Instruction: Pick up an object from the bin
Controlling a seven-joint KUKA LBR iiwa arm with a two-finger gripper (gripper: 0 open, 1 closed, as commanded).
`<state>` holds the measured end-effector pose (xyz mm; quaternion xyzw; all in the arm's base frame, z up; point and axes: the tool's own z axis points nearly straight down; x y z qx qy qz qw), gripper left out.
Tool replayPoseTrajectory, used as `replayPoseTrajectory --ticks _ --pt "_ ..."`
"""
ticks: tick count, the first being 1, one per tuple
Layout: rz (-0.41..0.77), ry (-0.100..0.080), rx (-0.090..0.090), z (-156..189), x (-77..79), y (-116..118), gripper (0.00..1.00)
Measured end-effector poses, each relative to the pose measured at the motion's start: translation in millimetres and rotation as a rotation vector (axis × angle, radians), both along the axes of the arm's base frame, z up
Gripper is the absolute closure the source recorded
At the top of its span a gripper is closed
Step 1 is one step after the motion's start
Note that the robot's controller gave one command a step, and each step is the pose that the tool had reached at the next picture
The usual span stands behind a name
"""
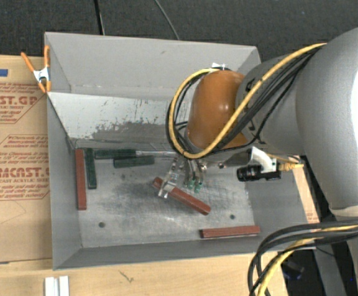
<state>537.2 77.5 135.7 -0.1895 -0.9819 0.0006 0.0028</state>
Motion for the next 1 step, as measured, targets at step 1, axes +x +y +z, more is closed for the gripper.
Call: replayPoseTrajectory --ticks 1 --pt "0.0 -0.004 0.0 23.3 1.0 0.2 1.0"
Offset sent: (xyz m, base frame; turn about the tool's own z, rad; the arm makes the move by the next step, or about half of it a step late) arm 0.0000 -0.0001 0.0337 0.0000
